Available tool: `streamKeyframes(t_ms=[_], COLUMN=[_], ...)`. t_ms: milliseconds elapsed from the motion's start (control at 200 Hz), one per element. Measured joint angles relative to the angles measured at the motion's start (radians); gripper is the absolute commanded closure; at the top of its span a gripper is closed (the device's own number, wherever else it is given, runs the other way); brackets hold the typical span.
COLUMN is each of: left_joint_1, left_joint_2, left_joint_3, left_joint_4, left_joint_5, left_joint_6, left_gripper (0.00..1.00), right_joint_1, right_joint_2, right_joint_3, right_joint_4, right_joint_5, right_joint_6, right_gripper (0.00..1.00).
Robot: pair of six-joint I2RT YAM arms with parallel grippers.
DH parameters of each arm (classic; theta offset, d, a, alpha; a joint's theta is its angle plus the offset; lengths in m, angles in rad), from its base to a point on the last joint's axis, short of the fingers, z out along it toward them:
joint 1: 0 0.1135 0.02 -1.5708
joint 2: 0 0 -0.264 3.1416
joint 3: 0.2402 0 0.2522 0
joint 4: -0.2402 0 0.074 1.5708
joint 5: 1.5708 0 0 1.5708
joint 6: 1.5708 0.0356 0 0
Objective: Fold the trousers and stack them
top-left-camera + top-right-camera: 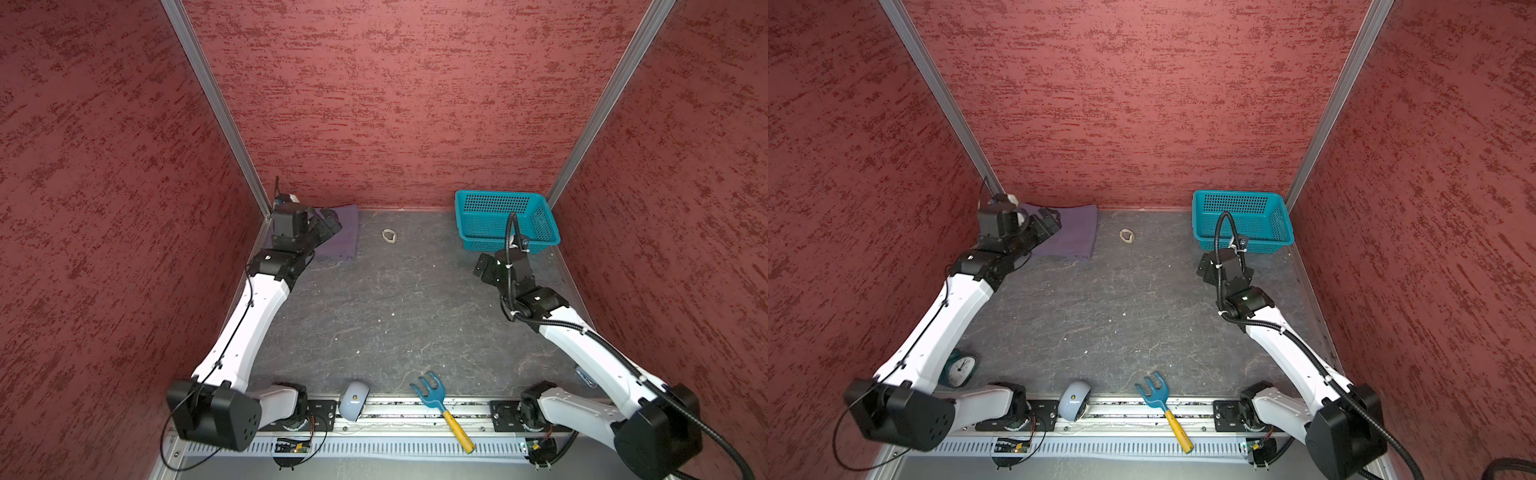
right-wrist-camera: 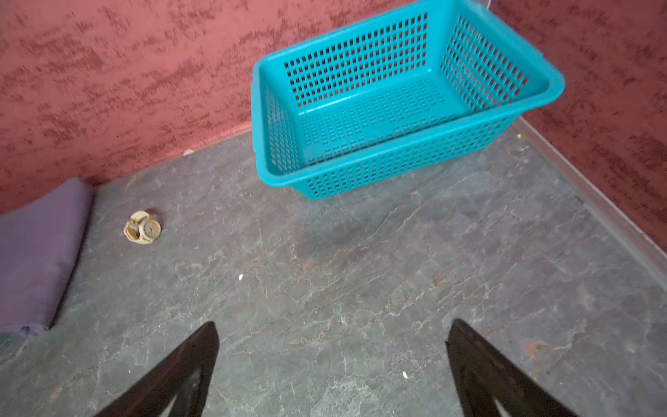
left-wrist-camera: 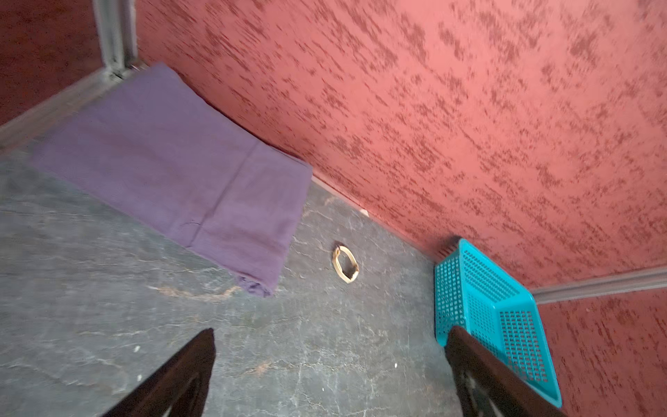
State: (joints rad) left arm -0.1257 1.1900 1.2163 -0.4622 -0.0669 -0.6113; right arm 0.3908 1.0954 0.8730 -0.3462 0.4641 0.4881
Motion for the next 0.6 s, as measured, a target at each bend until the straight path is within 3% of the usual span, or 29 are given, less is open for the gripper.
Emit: streamKeyframes(t_ms=[160,291,471,596], left_joint_1=[0.082,0.143,0.201,0.204], left_joint_2=[-0.183,-0.302,-0.410,-0.454], left_joint_3=[-0.152,-0.259,-0.417,-0.585], left_joint_4=[0.010,0.010,0.076,0.196], left_joint_5=[-0.045,-0.051,-0.066,-0.053], left_joint_6=[0.010,0.018,0.084,0.163], left_gripper=[0.01,0.01,0.00,0.01], right_joint_1=[-0.001,-0.001,-0.009,-0.035], right_joint_2=[-0.090,-0.196,-0.402,-0.424], right_joint_3=[0.037,0.029,-0.193,-0.331], right_joint_4=[0.027,0.087,0.390,0.538], right_joint_5=[0.068,0.188,0.266,0.265], right_joint_6=[-0.062,-0.116,-0.320,-0.429], right_gripper=[0.01,0.01,0.01,0.01])
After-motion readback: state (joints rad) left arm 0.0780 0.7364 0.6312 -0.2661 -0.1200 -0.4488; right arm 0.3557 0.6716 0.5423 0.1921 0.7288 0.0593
